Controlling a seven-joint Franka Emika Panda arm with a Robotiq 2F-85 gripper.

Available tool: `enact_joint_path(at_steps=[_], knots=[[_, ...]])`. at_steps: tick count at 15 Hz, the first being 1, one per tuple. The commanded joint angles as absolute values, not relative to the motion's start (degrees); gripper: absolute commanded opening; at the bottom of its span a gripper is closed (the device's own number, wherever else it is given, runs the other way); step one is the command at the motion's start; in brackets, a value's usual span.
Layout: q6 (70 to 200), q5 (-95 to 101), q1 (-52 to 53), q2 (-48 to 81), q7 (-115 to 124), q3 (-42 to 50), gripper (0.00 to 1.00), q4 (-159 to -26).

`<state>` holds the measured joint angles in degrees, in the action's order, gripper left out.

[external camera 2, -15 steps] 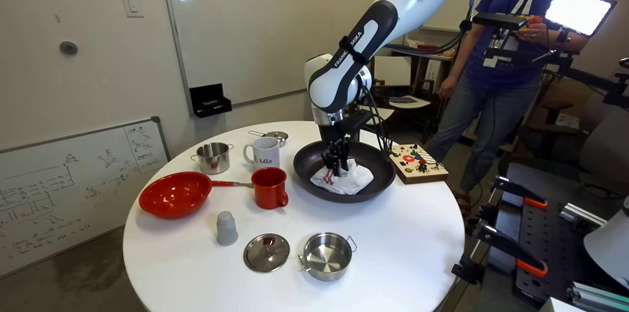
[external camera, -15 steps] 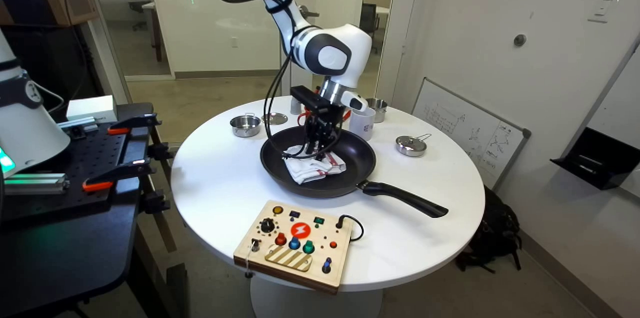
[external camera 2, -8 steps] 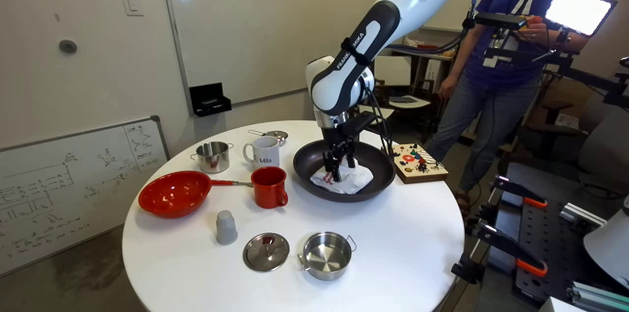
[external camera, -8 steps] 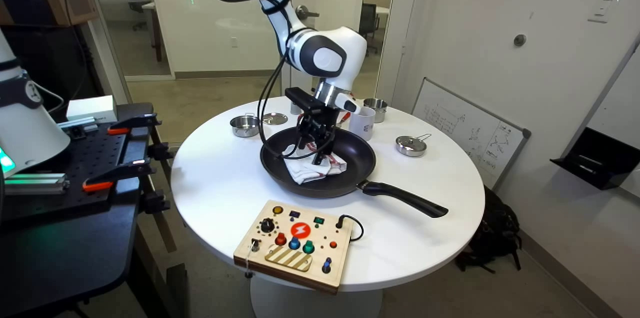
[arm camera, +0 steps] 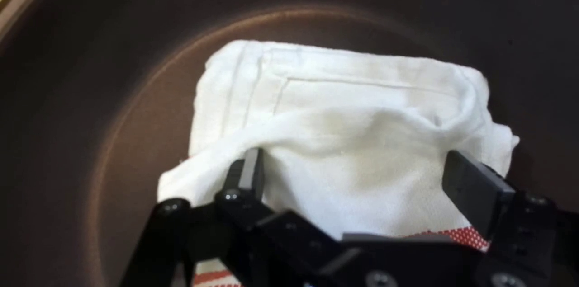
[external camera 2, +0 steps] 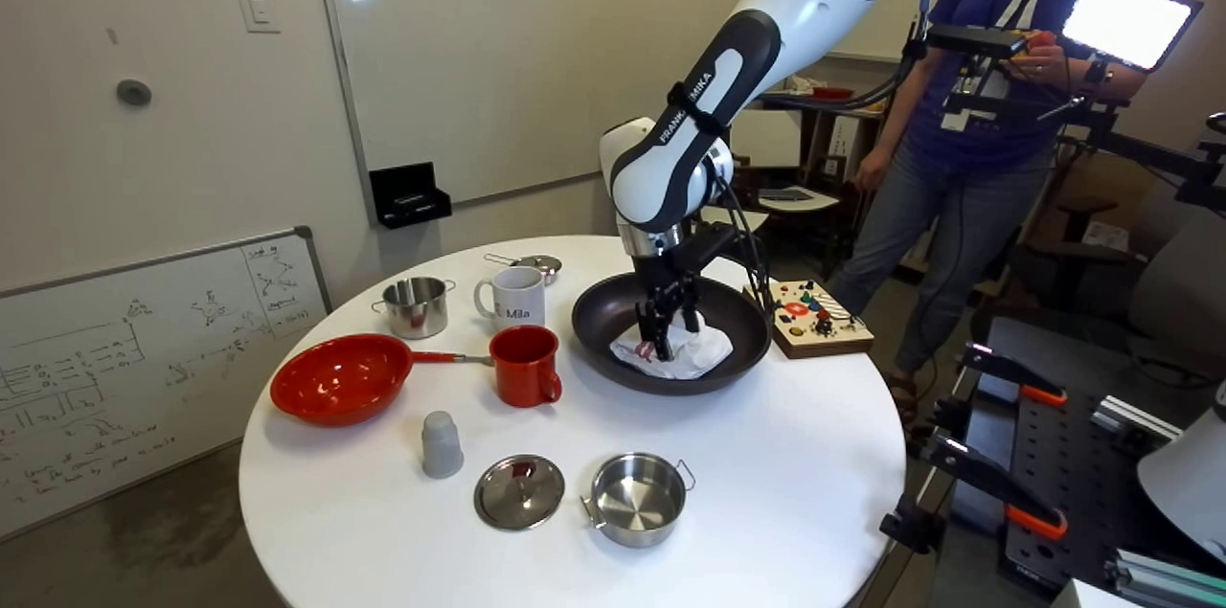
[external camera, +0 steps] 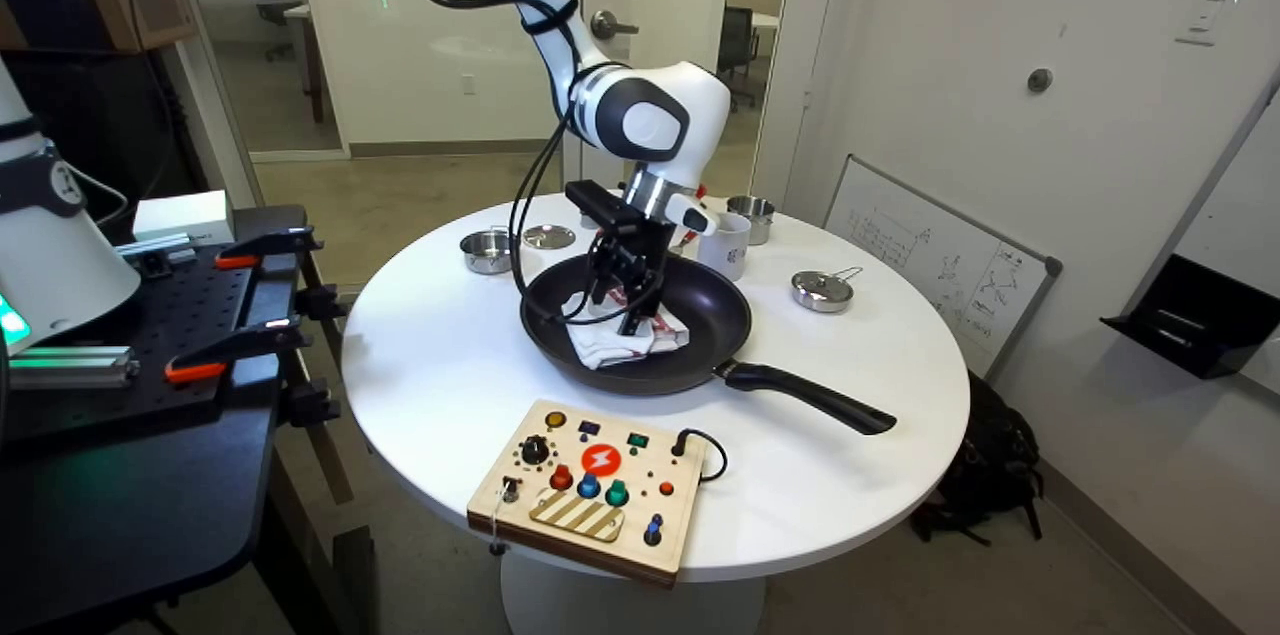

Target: Use the towel to wipe the inside of the pan

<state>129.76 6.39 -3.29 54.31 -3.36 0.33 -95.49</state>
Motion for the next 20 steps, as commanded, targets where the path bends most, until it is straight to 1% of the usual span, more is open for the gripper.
enact_joint_path(at_steps=[1, 2, 3, 4, 5, 6, 7, 9, 11, 14, 15, 17, 18, 20], knots=[[130.0, 6.1, -2.6, 54.5, -3.5, 1.0, 1.00, -96.1], [130.1, 6.1, -2.6, 54.6, -3.5, 1.0, 1.00, -96.1], [130.0, 6.1, -2.5, 54.7, -3.4, 1.0, 0.95, -96.1], [130.1, 6.1, -2.6, 54.8, -3.5, 1.0, 0.72, -96.1], [129.7, 6.1, -2.7, 55.0, -3.7, 1.0, 0.71, -95.7], [129.5, 6.1, -2.8, 55.2, -3.7, 1.0, 0.68, -95.4], [129.5, 6.1, -2.8, 55.2, -3.8, 1.1, 0.61, -95.4], [129.2, 6.1, -2.9, 55.4, -3.9, 1.1, 0.45, -95.0], [129.0, 6.0, -3.0, 55.4, -4.0, 1.2, 0.32, -94.7], [128.9, 6.0, -3.3, 55.3, -4.2, 1.3, 0.09, -94.6], [128.8, 6.0, -3.3, 55.4, -4.3, 1.3, 0.03, -94.5], [128.9, 5.9, -3.5, 55.7, -4.6, 1.2, 0.00, -94.2], [129.1, 5.8, -3.7, 55.8, -4.9, 1.0, 0.02, -94.1], [129.4, 5.7, -3.8, 56.1, -5.3, 0.8, 0.04, -93.0]])
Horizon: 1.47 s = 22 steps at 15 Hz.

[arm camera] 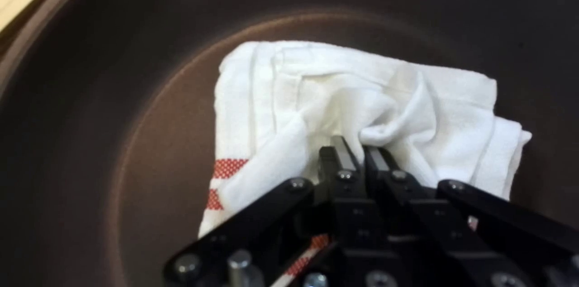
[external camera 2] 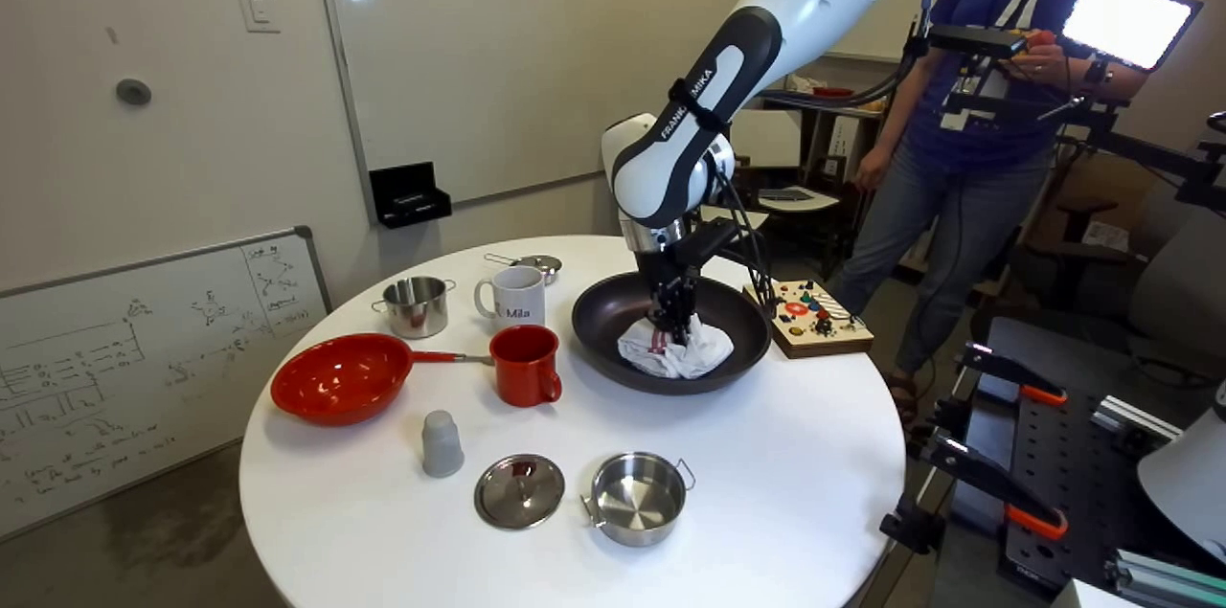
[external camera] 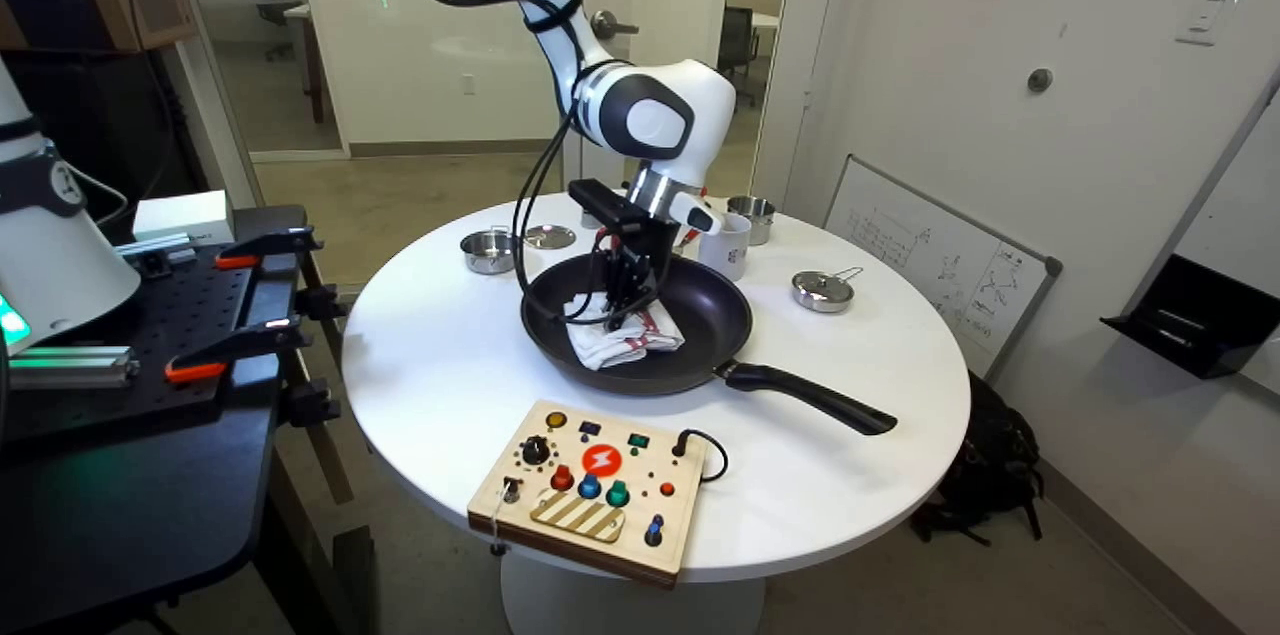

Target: Use the towel to wipe the inside of the pan

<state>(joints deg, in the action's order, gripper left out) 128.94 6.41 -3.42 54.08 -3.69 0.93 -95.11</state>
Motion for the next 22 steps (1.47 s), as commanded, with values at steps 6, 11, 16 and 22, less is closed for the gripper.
enact_joint_path(at_steps=[6, 11, 16, 22], knots=[[127.4, 5.7, -3.8, 58.7, -6.9, 0.5, 0.02, -85.1], [124.9, 5.8, -4.0, 64.3, -6.7, 1.3, 0.02, -75.6], [125.5, 5.9, -5.8, 67.2, -6.0, 2.9, 0.02, -74.6], [128.4, 5.2, -9.3, 64.5, -5.0, 4.4, 0.02, -80.6]])
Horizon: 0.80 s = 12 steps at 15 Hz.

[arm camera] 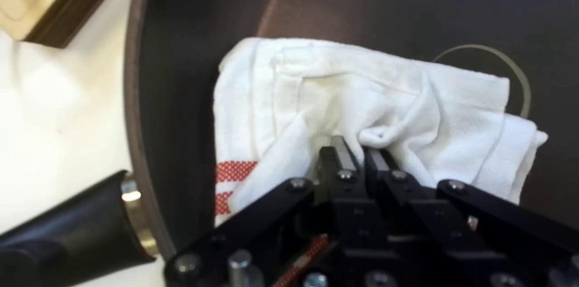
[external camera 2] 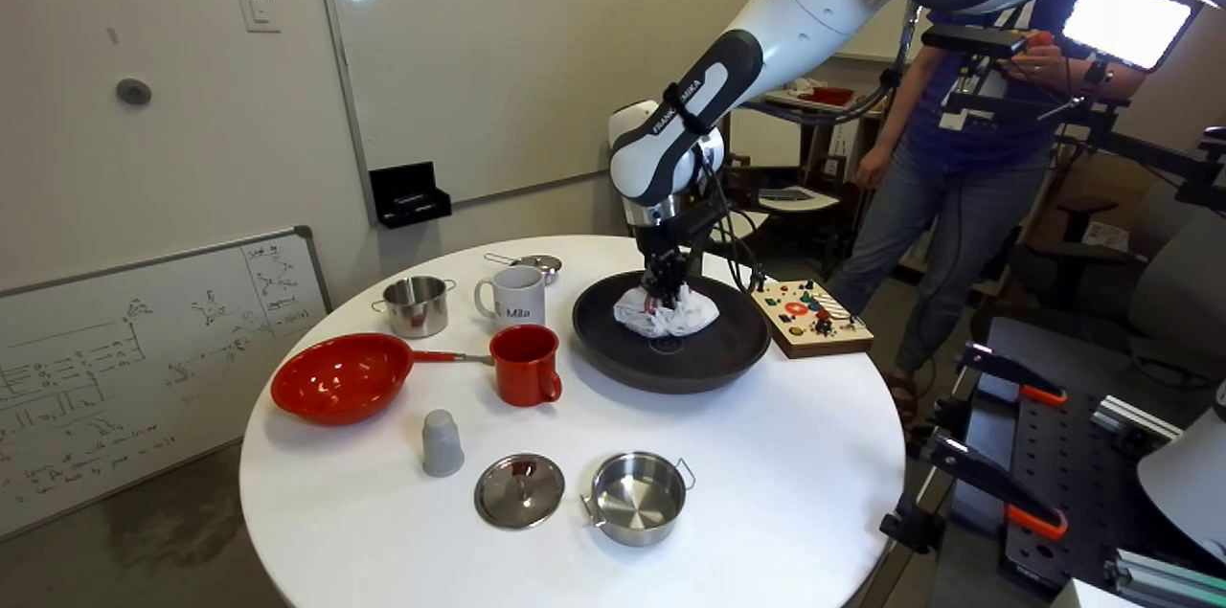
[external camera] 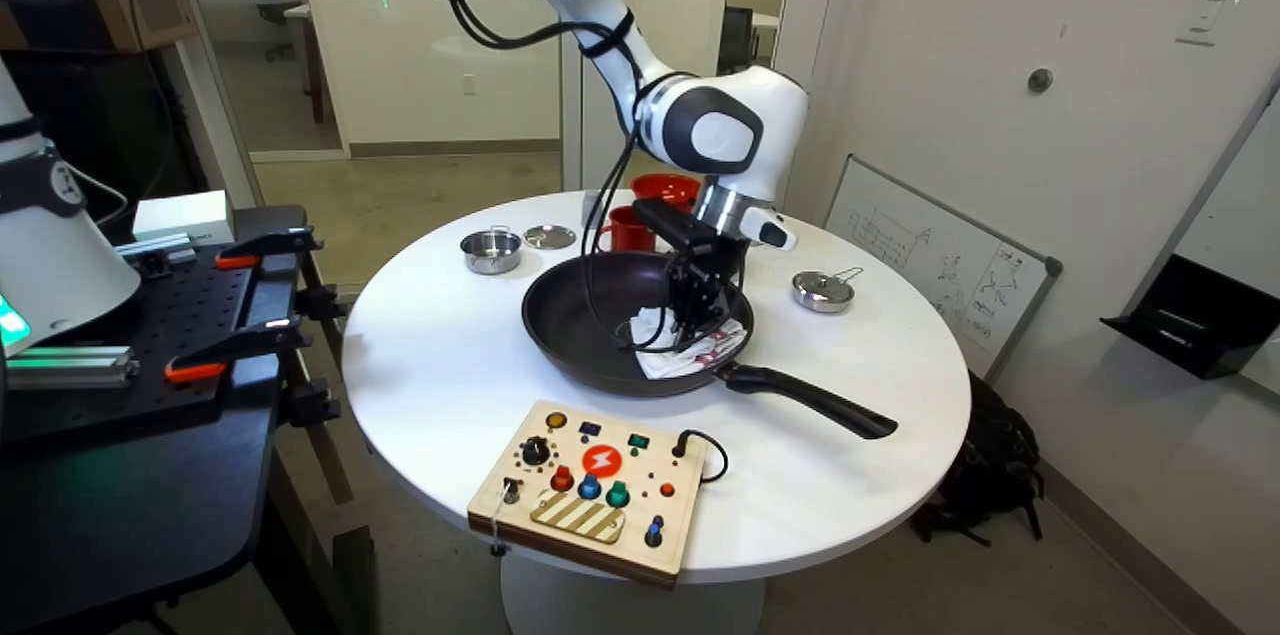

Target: Use the towel to wipe the inside of the pan

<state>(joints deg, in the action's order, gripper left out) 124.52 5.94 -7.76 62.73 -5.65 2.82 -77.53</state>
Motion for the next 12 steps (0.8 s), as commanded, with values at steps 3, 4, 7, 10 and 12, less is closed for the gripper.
enact_joint_path(at_steps=[3, 4, 7, 10, 12], knots=[[128.4, 5.0, -10.4, 62.4, -6.1, 4.0, 0.02, -84.7], [128.8, 5.3, -10.4, 61.5, -6.5, 3.8, 0.02, -86.7], [130.0, 5.9, -9.9, 59.5, -7.6, 3.4, 0.02, -91.0], [129.9, 6.3, -9.9, 58.1, -10.3, 2.5, 0.02, -93.9], [130.3, 6.8, -9.3, 57.1, -11.5, 2.3, 0.02, -96.0]])
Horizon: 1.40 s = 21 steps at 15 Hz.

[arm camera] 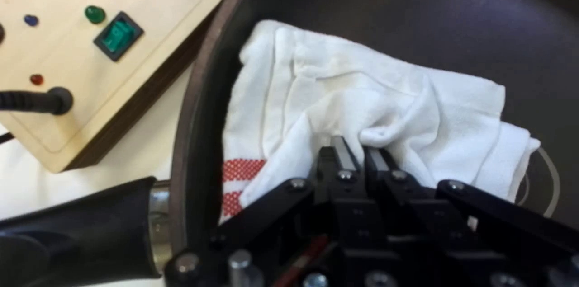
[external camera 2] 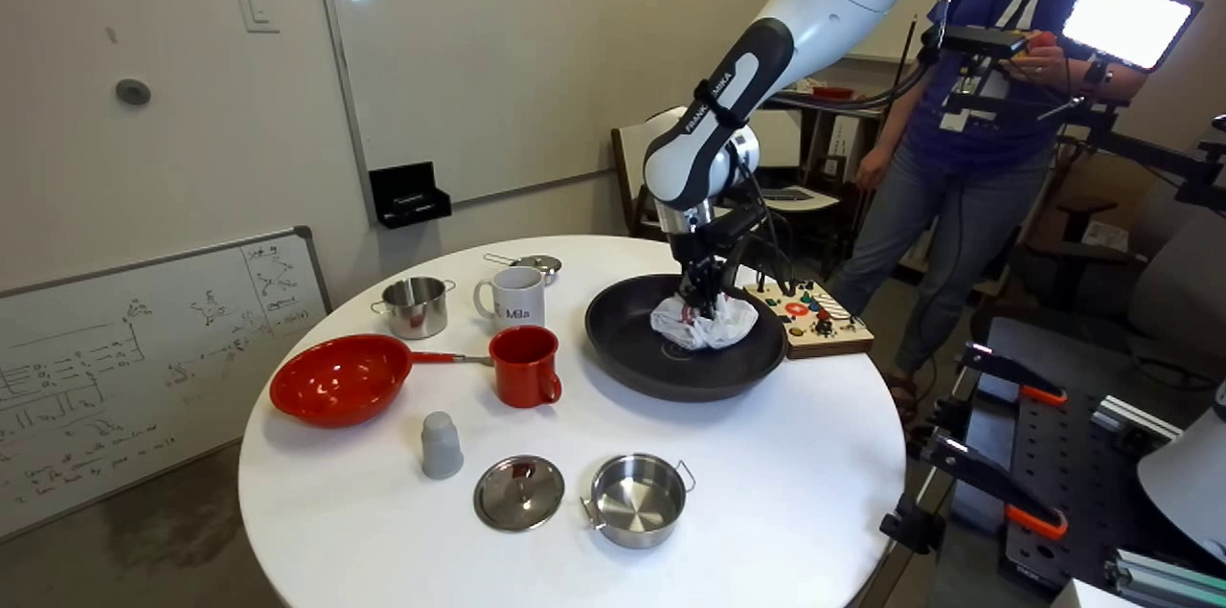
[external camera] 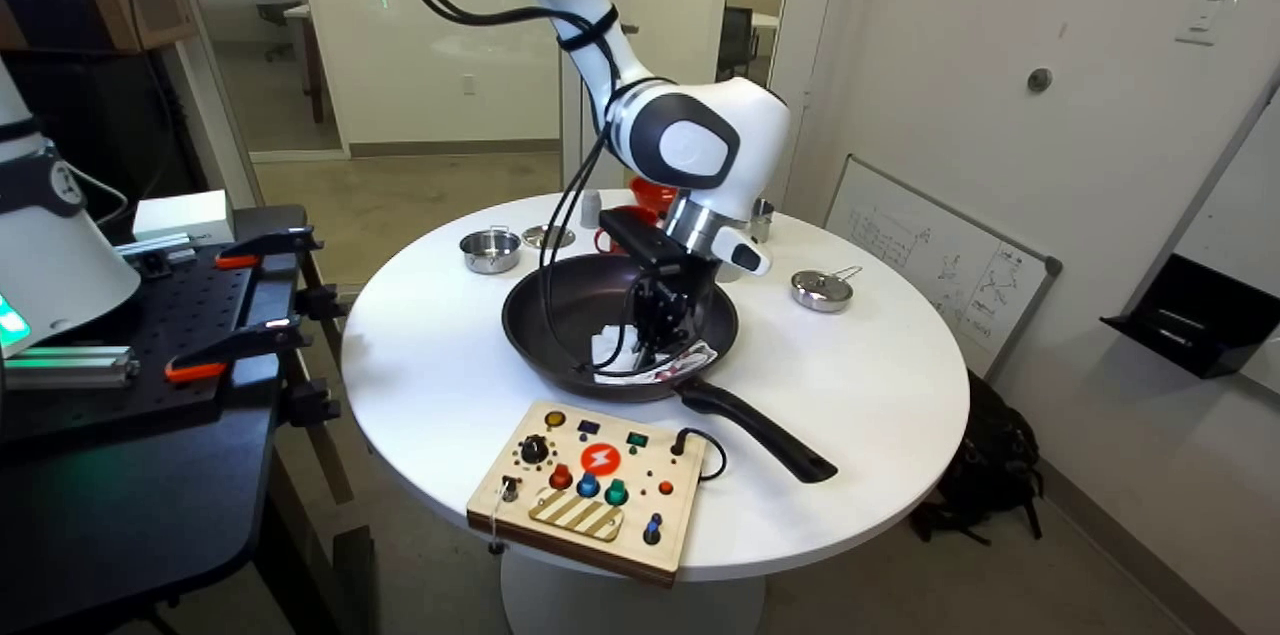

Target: Use the towel to wipe the inside of the pan

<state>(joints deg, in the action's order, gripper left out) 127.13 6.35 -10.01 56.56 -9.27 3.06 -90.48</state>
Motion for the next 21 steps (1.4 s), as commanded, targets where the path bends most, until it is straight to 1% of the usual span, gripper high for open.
enact_joint_path(at_steps=[1, 7, 14, 21], knots=[[130.3, 7.2, -9.0, 56.7, -12.2, 2.1, 0.02, -96.8], [130.9, 10.7, -6.3, 54.7, -14.5, 1.9, 0.02, -101.3], [131.4, 17.2, -3.7, 54.3, -19.0, 0.9, 0.02, -102.9], [129.6, 18.7, -2.8, 55.8, -24.7, -1.5, 0.02, -99.8]])
